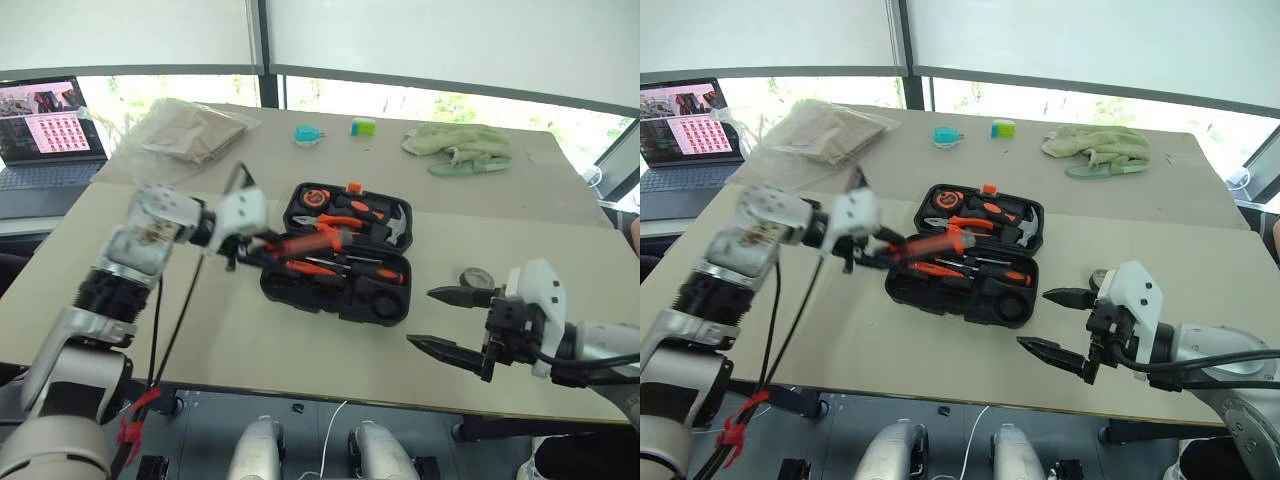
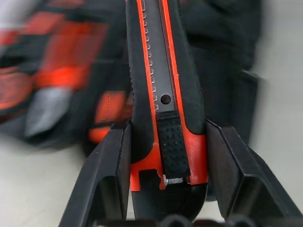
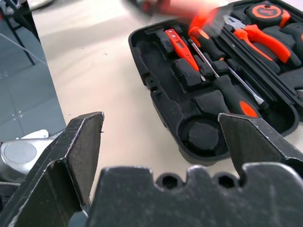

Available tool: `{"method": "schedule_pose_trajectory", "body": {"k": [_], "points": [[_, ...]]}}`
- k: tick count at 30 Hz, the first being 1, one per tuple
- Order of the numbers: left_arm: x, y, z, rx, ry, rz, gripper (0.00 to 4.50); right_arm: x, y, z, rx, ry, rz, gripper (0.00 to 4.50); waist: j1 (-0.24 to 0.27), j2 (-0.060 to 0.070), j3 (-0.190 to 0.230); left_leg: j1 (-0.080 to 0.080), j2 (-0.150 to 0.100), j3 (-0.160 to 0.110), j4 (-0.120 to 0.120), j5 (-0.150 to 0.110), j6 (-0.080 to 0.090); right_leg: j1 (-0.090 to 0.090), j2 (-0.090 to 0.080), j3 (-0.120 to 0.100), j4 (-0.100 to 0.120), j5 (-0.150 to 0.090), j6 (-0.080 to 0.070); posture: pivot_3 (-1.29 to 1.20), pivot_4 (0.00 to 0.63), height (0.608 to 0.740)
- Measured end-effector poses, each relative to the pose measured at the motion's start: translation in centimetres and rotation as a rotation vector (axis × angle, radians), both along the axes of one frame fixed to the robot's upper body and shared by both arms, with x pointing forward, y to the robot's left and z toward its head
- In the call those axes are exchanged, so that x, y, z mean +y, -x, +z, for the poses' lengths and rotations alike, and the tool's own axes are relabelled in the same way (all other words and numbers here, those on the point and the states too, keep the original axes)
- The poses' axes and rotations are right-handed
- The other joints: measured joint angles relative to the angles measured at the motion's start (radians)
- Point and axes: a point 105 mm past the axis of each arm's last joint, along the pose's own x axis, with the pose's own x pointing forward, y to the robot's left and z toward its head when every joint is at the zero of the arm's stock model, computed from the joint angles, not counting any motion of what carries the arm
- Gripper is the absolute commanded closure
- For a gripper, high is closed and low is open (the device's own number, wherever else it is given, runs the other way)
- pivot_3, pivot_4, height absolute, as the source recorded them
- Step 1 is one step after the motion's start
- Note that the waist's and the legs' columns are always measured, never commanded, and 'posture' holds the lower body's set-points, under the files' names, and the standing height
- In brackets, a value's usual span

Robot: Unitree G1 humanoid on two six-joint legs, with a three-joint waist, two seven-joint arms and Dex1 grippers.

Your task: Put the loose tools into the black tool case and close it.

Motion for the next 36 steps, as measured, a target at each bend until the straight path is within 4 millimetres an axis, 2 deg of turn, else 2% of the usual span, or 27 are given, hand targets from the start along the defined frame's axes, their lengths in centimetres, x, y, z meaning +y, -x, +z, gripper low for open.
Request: {"method": "schedule_pose_trajectory", "body": {"k": [3,9,11,13,16,17,21,24,26,34,36], "points": [[-0.9,-0.2,-0.9,-0.016,-0.099,-0.089,2.74,0.1,0.1,0.2,-0.018,0.001,-0.019,0.00,0.001,0.000,0.000,0.000,0.000,0.000,0.000,0.000,0.000,0.000,0.000,0.000,0.000,0.000,0.000,0.00,0.150,0.740],[-2.3,-0.5,-1.5,-0.024,-0.110,-0.144,2.74,0.3,0.6,0.0,-0.002,-0.021,-0.042,0.00,-0.001,0.000,0.000,0.000,0.000,-0.001,0.000,0.000,0.000,0.000,0.000,0.000,0.000,0.000,0.001,0.00,0.150,0.740],[-2.4,-0.5,-1.6,-0.004,-0.108,-0.147,1.73,0.2,0.8,-0.1,0.001,-0.019,-0.059,0.00,-0.005,0.000,0.000,0.000,0.000,-0.001,0.000,0.000,0.000,0.000,0.000,0.000,0.000,0.000,0.001,0.00,0.150,0.740],[-2.4,-0.6,-1.4,-0.002,-0.103,-0.137,1.35,0.0,0.9,-0.1,-0.002,-0.017,-0.074,0.00,-0.006,0.000,0.000,0.000,0.000,-0.002,0.000,0.000,0.000,0.000,0.000,0.000,0.000,0.000,0.001,0.00,0.150,0.740],[-2.3,-0.5,-0.7,0.001,-0.113,-0.155,0.20,0.2,1.1,0.0,-0.001,-0.027,-0.071,0.00,-0.011,0.000,0.000,0.000,0.000,-0.002,0.000,0.000,0.000,0.000,0.000,0.000,0.000,0.000,0.001,0.00,0.150,0.740],[-2.2,-0.5,-0.5,0.005,-0.103,-0.147,0.05,0.3,1.1,0.0,0.002,-0.033,-0.070,0.00,-0.013,0.000,0.000,0.000,0.000,-0.002,0.000,0.000,0.000,0.000,0.000,0.000,0.000,0.000,0.001,0.00,0.150,0.740],[-1.2,-0.3,0.4,0.059,-0.077,-0.120,0.05,0.3,1.1,0.0,0.001,-0.037,-0.077,0.00,-0.020,0.000,0.000,0.000,0.000,-0.002,0.000,0.000,0.000,0.000,0.000,0.000,0.000,0.000,0.001,0.00,0.150,0.740],[-1.1,-0.9,1.9,0.032,-0.034,-0.105,0.80,0.2,1.0,0.1,-0.003,-0.038,-0.081,0.00,-0.019,0.000,0.000,0.000,0.000,-0.002,0.000,0.000,0.000,0.000,0.000,0.000,0.000,0.000,0.001,0.00,0.150,0.740],[-1.2,-1.2,2.7,0.012,-0.004,-0.101,1.57,0.2,0.9,0.2,-0.006,-0.039,-0.080,0.00,-0.016,0.000,0.000,0.000,-0.001,-0.002,0.000,0.000,0.000,0.001,0.000,0.000,0.000,-0.001,0.001,0.00,0.150,0.740],[-3.4,-1.1,2.0,0.009,0.039,-0.155,4.47,0.4,0.8,0.3,-0.013,-0.039,-0.072,0.00,-0.013,0.000,0.000,0.000,-0.001,-0.002,0.000,0.000,0.000,0.000,0.000,0.000,0.000,-0.001,0.001,0.00,0.150,0.740],[-3.7,-1.0,1.9,0.014,0.043,-0.164,4.47,0.4,0.8,0.3,-0.013,-0.039,-0.072,0.00,-0.014,0.000,0.000,0.000,-0.001,-0.002,0.000,0.000,0.000,0.000,0.000,0.000,0.000,-0.001,0.001,0.00,0.150,0.740]]}}
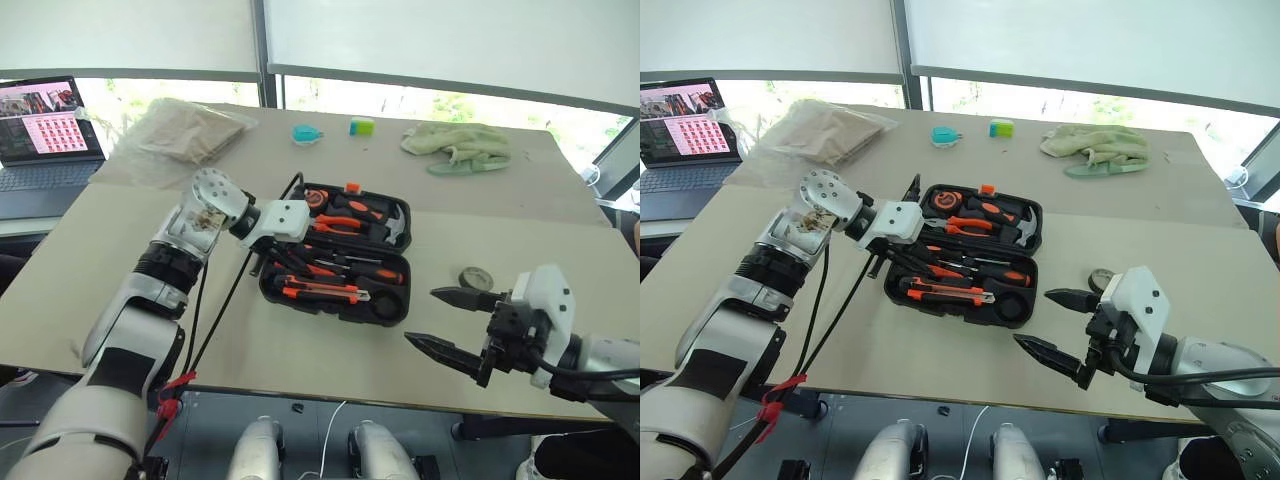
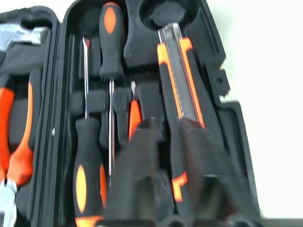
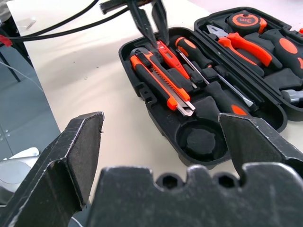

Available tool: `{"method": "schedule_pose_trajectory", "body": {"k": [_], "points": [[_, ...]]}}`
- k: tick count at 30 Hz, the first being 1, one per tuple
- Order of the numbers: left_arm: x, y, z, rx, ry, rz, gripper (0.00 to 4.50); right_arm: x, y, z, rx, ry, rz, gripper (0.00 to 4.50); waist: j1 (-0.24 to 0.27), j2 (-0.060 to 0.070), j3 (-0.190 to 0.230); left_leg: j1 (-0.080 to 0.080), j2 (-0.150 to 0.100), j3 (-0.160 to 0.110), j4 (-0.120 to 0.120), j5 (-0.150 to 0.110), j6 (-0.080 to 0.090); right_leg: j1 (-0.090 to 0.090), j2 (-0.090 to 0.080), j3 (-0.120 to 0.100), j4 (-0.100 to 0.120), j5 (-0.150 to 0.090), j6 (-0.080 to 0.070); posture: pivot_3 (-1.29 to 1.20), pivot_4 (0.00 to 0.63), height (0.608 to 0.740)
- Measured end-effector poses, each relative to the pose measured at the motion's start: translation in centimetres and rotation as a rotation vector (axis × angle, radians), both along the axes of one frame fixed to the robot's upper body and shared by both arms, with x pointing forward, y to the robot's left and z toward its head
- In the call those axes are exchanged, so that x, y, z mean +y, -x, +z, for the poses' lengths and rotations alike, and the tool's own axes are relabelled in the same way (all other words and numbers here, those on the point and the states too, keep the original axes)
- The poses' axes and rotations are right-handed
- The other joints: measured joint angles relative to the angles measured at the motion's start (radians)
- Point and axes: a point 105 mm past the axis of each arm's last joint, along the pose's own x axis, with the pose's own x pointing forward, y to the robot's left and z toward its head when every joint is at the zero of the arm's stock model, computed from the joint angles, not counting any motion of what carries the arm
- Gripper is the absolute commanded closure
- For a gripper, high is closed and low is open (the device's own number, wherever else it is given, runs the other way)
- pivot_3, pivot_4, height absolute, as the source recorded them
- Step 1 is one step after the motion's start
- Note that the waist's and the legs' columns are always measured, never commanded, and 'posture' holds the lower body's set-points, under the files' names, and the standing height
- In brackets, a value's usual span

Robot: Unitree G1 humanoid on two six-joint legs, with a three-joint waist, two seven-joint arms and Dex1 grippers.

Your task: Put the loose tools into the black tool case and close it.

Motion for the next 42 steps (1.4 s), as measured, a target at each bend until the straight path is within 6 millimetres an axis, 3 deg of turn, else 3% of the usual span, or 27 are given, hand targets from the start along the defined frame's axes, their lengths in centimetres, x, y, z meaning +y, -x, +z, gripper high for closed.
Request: {"method": "schedule_pose_trajectory", "body": {"k": [4,13,19,26,42], "points": [[-0.6,0.8,-1.0,0.012,-0.036,-0.040,4.47,0.0,0.0,0.0,0.000,0.000,-0.002,0.00,0.000,0.000,0.000,0.000,0.000,0.000,0.000,0.000,0.000,0.000,0.000,0.000,0.000,0.000,0.000,0.00,0.150,0.740],[0.1,0.8,-3.2,-0.033,-0.140,-0.054,4.47,0.0,0.0,-0.1,0.004,0.000,-0.002,0.00,0.000,0.000,0.000,0.000,0.000,0.000,0.000,0.000,0.000,0.000,0.000,0.000,0.000,0.000,0.000,0.00,0.150,0.740],[1.9,0.7,-3.6,-0.143,-0.214,-0.100,4.47,0.1,0.0,-0.1,0.005,-0.001,0.000,0.00,-0.006,0.000,0.000,0.003,0.000,0.000,0.000,0.000,0.000,0.003,0.000,0.000,0.000,0.000,0.000,0.00,0.150,0.740],[2.2,0.7,-3.9,-0.138,-0.213,-0.101,4.47,0.1,0.0,-0.2,0.008,-0.008,0.000,0.00,-0.013,0.000,0.000,0.009,0.002,0.000,0.000,0.000,0.000,0.009,0.002,0.000,0.000,0.000,-0.001,0.00,0.150,0.740],[0.2,-0.3,-5.7,-0.165,-0.218,-0.108,4.47,0.2,-0.1,-0.6,0.026,-0.015,-0.012,0.00,0.015,0.007,-0.010,0.026,0.001,0.000,-0.001,0.000,0.001,0.031,0.000,-0.001,-0.010,-0.008,0.001,0.00,0.150,0.740]]}}
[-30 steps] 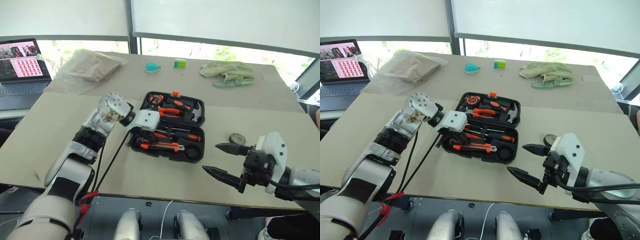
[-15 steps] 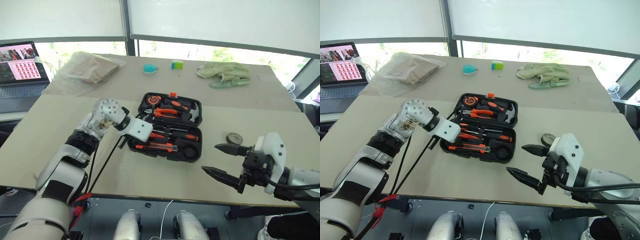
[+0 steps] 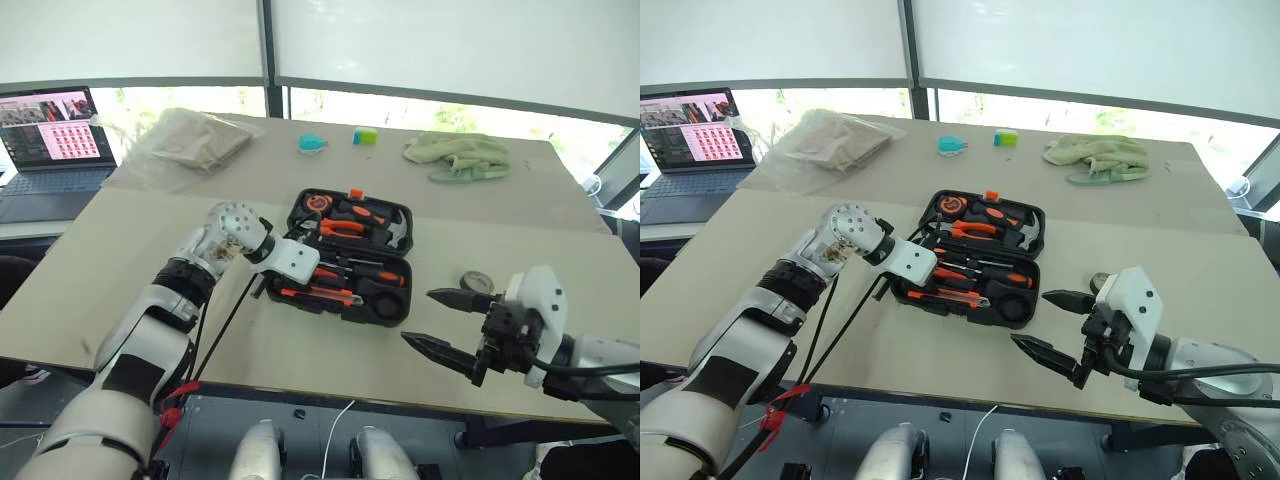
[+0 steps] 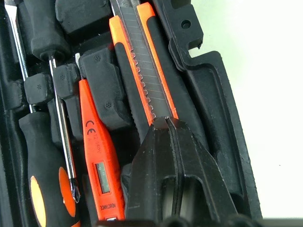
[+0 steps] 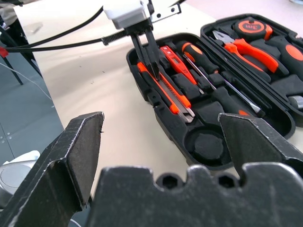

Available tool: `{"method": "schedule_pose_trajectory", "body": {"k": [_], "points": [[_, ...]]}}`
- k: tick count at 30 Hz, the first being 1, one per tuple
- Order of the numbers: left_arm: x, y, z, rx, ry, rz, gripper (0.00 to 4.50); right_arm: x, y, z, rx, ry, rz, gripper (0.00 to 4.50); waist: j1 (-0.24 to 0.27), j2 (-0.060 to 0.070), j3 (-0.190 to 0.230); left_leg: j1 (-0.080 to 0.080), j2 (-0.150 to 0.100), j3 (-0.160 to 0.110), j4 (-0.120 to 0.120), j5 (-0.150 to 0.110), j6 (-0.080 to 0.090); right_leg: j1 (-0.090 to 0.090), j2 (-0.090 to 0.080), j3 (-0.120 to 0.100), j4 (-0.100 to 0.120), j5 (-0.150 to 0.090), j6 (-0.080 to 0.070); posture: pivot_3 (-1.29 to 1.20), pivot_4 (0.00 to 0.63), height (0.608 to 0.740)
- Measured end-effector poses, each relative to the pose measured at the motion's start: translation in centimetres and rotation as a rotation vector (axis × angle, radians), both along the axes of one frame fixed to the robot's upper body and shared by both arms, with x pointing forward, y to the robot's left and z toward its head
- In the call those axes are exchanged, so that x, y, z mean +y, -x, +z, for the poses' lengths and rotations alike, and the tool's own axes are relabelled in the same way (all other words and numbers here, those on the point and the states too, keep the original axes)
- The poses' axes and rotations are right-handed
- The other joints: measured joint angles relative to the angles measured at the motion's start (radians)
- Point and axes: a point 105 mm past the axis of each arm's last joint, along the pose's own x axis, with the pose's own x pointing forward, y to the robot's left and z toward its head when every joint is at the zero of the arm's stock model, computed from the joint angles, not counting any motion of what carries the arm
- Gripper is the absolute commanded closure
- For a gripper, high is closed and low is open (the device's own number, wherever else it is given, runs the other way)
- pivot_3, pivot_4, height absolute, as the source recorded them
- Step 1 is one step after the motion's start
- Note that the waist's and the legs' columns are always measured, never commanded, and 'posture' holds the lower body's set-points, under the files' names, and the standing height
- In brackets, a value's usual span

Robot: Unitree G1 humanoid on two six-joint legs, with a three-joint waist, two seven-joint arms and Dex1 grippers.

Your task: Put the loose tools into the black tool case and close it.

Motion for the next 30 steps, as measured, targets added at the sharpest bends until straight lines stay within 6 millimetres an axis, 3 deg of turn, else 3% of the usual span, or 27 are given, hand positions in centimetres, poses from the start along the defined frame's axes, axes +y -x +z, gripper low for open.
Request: {"method": "schedule_pose_trajectory", "body": {"k": [2,5,8,11,13,15,18,23,25,27,30], "points": [[0.1,0.0,0.1,0.010,0.011,0.013,4.47,-0.1,0.1,-0.3,0.011,0.003,-0.005,0.00,0.000,0.002,-0.002,0.000,0.000,0.000,0.000,0.000,0.000,0.000,0.000,0.000,-0.001,0.000,0.000,0.00,0.150,0.740],[0.7,0.2,0.7,0.116,0.096,0.099,3.78,-0.3,0.2,-0.6,0.023,0.006,-0.021,0.00,-0.006,0.002,-0.002,-0.003,0.001,0.000,-0.001,0.000,0.000,-0.004,0.000,0.000,0.000,0.001,-0.001,0.00,0.150,0.740],[2.1,1.0,2.8,0.262,0.240,0.187,2.60,-1.4,0.3,-0.6,0.025,0.016,-0.067,0.00,-0.018,0.001,-0.002,-0.014,0.001,-0.001,-0.001,0.000,0.001,-0.016,0.001,0.000,0.003,0.007,-0.002,0.00,0.150,0.740],[2.8,1.4,6.2,0.304,0.387,0.229,1.48,-2.8,0.5,-0.5,0.024,0.031,-0.124,0.00,-0.020,0.002,-0.002,-0.019,0.001,-0.003,-0.001,0.000,0.001,-0.019,0.002,-0.001,0.003,0.006,-0.001,0.00,0.150,0.740],[2.9,2.2,9.9,0.361,0.560,0.240,0.75,-5.1,1.4,-0.4,0.039,0.063,-0.190,0.00,-0.014,0.003,0.000,-0.021,-0.001,-0.005,-0.001,0.000,0.002,-0.021,0.001,-0.002,0.003,0.005,0.001,0.00,0.150,0.740],[4.2,2.8,13.0,0.372,0.684,0.281,0.07,-7.7,2.1,-0.2,0.055,0.102,-0.272,0.00,-0.014,0.003,0.000,-0.021,-0.001,-0.005,-0.001,-0.001,0.002,-0.020,0.000,-0.002,0.002,0.005,0.001,0.00,0.150,0.740],[4.8,4.0,15.2,0.377,0.752,0.293,0.07,-10.3,3.0,0.4,0.067,0.139,-0.334,0.00,-0.014,0.003,0.000,-0.015,-0.002,-0.005,-0.001,-0.001,0.002,-0.014,-0.001,-0.002,0.002,0.002,0.005,0.00,0.150,0.740],[4.6,5.4,14.3,0.436,0.739,0.292,0.07,-13.3,2.4,0.7,0.106,0.193,-0.374,0.00,-0.017,0.001,0.001,-0.012,-0.002,-0.004,-0.001,-0.001,0.002,-0.013,-0.001,-0.001,0.002,-0.001,0.006,0.00,0.150,0.740],[4.1,5.9,14.3,0.424,0.714,0.261,0.07,-13.4,0.0,0.8,0.110,0.206,-0.335,0.00,-0.029,0.000,0.002,-0.010,-0.002,-0.002,-0.001,-0.001,0.002,-0.013,-0.001,0.003,0.001,-0.001,0.005,0.00,0.150,0.740],[3.7,6.2,14.1,0.423,0.698,0.242,0.07,-13.3,-0.8,0.6,0.118,0.208,-0.325,0.00,-0.028,0.002,0.003,-0.010,-0.005,-0.002,-0.003,-0.001,0.002,-0.013,-0.002,0.003,0.002,0.001,0.004,0.00,0.150,0.740],[3.3,6.3,13.3,0.407,0.671,0.223,0.07,-12.8,-4.4,-0.1,0.119,0.248,-0.289,0.00,-0.034,0.002,0.004,-0.010,-0.005,-0.001,-0.004,-0.001,0.003,-0.015,-0.002,0.005,0.002,0.004,0.001,0.00,0.150,0.740]]}}
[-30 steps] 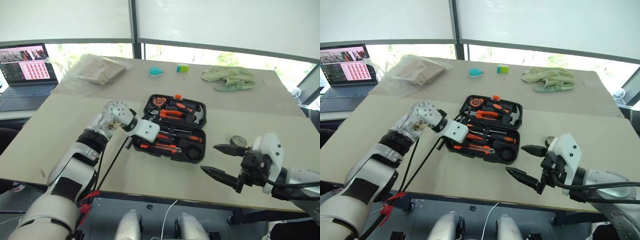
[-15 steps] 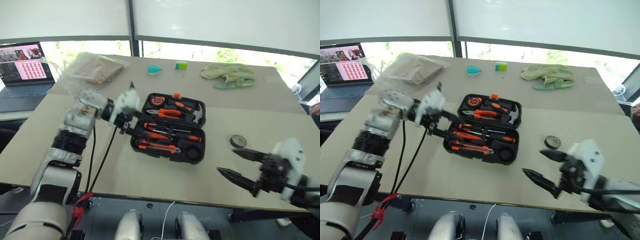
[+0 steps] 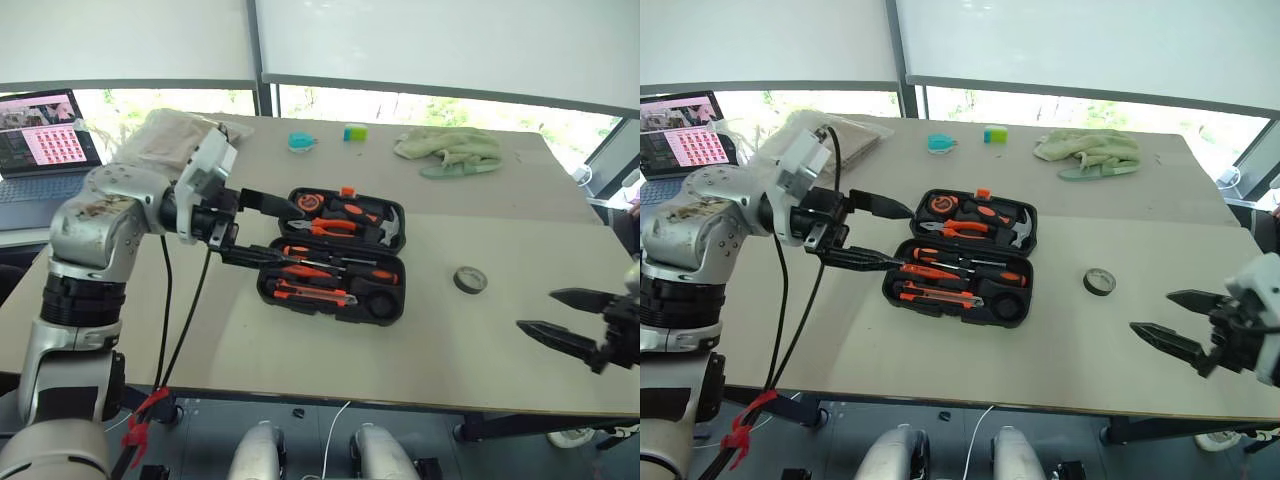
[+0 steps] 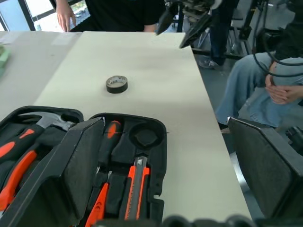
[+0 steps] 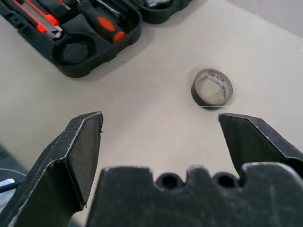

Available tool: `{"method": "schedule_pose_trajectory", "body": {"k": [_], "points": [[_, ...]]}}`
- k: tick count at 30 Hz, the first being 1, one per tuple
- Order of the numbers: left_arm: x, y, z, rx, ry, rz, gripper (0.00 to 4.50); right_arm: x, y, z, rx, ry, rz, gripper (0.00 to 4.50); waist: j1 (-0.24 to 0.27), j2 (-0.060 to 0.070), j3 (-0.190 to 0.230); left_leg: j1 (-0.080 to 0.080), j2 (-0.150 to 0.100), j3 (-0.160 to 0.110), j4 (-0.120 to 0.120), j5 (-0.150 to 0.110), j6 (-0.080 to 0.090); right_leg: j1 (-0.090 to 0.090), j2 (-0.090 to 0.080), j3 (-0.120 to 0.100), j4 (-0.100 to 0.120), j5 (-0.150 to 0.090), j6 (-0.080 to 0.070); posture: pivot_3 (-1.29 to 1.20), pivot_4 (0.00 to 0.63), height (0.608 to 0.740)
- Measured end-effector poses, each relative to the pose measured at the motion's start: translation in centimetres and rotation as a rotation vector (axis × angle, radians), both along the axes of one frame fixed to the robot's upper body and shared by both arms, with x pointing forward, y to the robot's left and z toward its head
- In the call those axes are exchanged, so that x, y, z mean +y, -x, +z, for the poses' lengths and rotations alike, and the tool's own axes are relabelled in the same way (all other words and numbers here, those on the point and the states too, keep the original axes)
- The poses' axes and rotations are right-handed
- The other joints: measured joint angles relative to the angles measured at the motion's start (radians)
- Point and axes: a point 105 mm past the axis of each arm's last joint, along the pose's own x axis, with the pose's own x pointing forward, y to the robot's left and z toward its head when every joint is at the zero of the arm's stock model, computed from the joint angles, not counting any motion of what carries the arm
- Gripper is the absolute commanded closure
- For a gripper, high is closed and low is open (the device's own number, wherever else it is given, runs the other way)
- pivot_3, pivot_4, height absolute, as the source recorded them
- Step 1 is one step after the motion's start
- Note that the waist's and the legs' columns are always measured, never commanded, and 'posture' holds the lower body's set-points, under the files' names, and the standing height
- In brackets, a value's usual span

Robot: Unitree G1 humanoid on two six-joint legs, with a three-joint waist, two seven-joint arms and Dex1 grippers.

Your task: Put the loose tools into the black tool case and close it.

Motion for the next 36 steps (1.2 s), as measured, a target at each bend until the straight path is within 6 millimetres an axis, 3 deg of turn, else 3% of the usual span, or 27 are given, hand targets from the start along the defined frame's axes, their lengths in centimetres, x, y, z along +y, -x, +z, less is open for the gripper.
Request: {"method": "schedule_pose_trajectory", "body": {"k": [7,11,14,18,25,28,30,36], "points": [[-0.7,0.2,-0.4,-0.030,-0.017,-0.010,0.07,0.9,-5.7,-4.2,0.096,0.071,-0.002,0.00,0.013,0.000,0.003,-0.004,-0.002,0.000,0.000,-0.001,0.001,-0.003,-0.001,-0.001,0.000,-0.001,0.002,0.00,0.150,0.740],[-0.9,0.2,-0.3,-0.035,-0.012,0.001,0.07,1.5,-7.1,-5.4,0.129,0.092,0.003,0.00,0.014,0.001,0.003,-0.007,-0.002,0.000,0.000,-0.001,0.001,-0.005,-0.001,-0.001,0.000,-0.001,0.002,0.00,0.150,0.740],[-0.9,0.2,-0.2,-0.045,-0.009,0.010,0.00,1.2,-7.9,-6.2,0.155,0.099,-0.026,0.72,0.014,0.001,0.003,-0.008,-0.002,0.000,0.001,-0.001,0.001,-0.005,-0.001,-0.001,0.000,-0.001,0.002,0.00,0.150,0.740],[-1.0,0.1,-0.2,-0.046,-0.008,0.019,0.00,1.3,-8.4,-7.4,0.171,0.110,-0.029,2.06,0.010,0.001,0.003,-0.008,-0.002,0.000,0.001,-0.001,0.001,-0.006,-0.001,-0.001,0.001,-0.001,0.002,0.00,0.150,0.740],[-1.1,-0.1,0.0,-0.056,-0.006,0.019,0.00,1.2,-8.9,-7.3,0.132,0.109,-0.046,4.47,0.010,0.001,0.003,-0.007,-0.002,0.000,0.001,-0.001,0.001,-0.006,-0.001,-0.001,0.001,-0.001,0.002,0.00,0.150,0.740],[-1.1,-0.1,0.0,-0.057,-0.007,0.018,0.00,1.0,-8.5,-7.1,0.121,0.069,-0.047,4.47,0.012,0.001,0.003,-0.008,-0.002,0.000,0.001,-0.001,0.001,-0.006,-0.001,-0.001,0.001,-0.001,0.002,0.00,0.150,0.740],[-0.9,0.0,-0.1,-0.060,-0.015,0.017,0.00,2.1,-8.0,-6.1,0.101,0.002,0.001,4.47,0.011,0.001,0.003,-0.008,-0.002,0.000,0.001,-0.001,0.001,-0.006,-0.001,-0.001,0.001,-0.001,0.002,0.00,0.150,0.740],[0.2,0.4,-1.4,-0.046,-0.075,0.018,0.00,10.2,-4.5,-1.0,-0.012,-0.102,0.387,4.47,0.004,0.001,0.003,-0.007,-0.001,-0.001,0.000,-0.001,0.001,-0.007,0.000,-0.001,0.002,-0.001,0.002,0.00,0.150,0.740]]}}
